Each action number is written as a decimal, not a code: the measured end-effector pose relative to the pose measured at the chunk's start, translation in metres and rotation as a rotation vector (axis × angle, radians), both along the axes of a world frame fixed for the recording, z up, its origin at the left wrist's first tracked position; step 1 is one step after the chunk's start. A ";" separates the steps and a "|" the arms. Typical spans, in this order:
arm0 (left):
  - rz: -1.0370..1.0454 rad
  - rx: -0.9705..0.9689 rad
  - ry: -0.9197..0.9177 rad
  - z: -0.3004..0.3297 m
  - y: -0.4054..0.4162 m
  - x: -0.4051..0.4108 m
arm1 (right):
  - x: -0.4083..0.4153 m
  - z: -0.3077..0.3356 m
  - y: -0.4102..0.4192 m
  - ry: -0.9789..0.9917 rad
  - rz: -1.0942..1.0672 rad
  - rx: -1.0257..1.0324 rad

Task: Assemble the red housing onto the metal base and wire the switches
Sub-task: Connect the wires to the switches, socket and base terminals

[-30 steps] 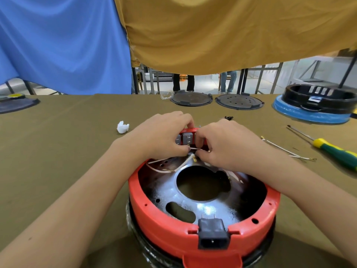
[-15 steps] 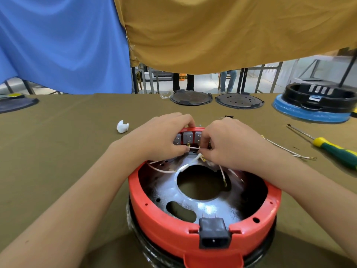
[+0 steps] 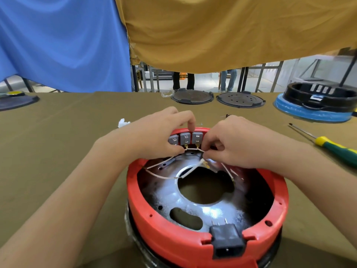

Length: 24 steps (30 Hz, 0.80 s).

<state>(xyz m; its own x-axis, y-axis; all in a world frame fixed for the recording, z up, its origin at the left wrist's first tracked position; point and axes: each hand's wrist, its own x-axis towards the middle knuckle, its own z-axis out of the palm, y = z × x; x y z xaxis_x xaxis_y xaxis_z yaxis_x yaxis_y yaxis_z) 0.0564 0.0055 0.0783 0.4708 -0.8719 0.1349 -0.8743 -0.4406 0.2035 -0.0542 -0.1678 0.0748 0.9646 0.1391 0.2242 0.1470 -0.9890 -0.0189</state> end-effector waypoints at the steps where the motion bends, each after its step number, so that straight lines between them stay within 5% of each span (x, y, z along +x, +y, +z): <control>1: -0.015 -0.008 0.012 0.000 0.001 -0.002 | 0.000 0.000 0.000 -0.006 0.013 -0.037; 5: -0.070 0.027 -0.023 -0.007 -0.006 -0.007 | 0.001 -0.003 0.000 -0.097 0.020 -0.159; 24: -0.059 0.001 0.100 -0.009 -0.009 -0.003 | 0.006 -0.011 -0.006 -0.046 0.041 0.039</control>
